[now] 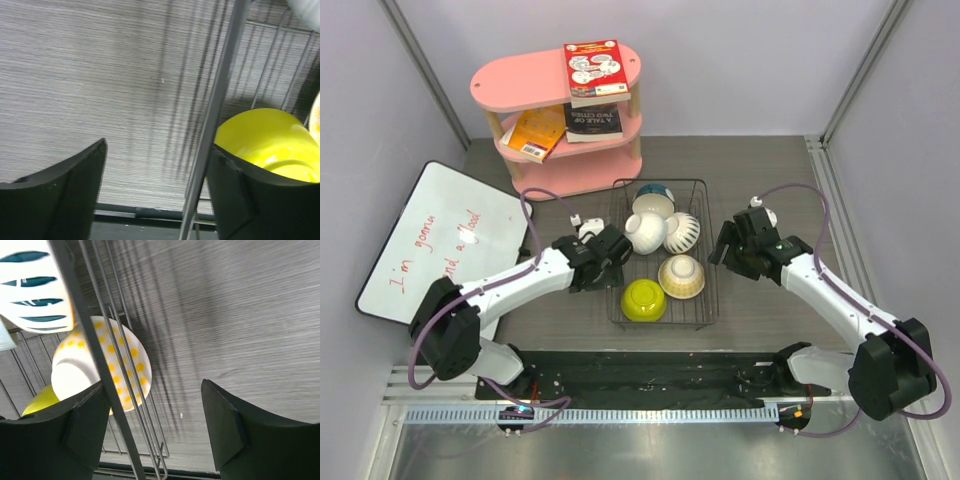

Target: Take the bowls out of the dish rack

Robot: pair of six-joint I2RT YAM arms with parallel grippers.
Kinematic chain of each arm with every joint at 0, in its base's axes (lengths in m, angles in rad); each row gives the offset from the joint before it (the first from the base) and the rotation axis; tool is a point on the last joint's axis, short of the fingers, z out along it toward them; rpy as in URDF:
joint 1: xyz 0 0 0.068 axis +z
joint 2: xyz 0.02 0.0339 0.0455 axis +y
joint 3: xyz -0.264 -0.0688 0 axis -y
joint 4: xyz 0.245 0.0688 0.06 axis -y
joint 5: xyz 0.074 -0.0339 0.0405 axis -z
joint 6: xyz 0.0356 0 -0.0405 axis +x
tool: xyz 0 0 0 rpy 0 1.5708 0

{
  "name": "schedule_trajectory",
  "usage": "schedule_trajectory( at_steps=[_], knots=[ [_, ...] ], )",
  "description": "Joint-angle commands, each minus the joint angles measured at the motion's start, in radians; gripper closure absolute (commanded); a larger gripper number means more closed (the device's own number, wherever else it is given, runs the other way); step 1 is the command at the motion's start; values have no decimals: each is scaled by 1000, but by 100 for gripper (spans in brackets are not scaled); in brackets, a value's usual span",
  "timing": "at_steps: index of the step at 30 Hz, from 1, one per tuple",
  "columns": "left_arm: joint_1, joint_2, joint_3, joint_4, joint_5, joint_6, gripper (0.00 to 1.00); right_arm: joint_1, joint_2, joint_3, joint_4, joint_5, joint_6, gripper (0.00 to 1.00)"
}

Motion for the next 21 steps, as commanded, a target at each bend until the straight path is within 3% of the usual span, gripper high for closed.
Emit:
schedule_trajectory(
  at_steps=[1, 4, 9, 14, 21],
  knots=[
    [27, -35, 10, -100, -133, -12, 18, 29, -67, 191, -157, 235, -85, 25],
    [35, -65, 8, -105, -157, -23, 15, 118, -47, 329, -187, 323, -169, 22],
    [56, -169, 14, -116, -171, -29, 11, 134, 83, 461, -152, 236, -327, 20],
    [59, -249, 94, -189, -166, 7, 8, 145, 276, 599, -104, 176, -386, 19],
    [59, -324, 132, -223, -169, 26, 7, 243, 482, 762, -37, 236, -490, 18]
  ],
)
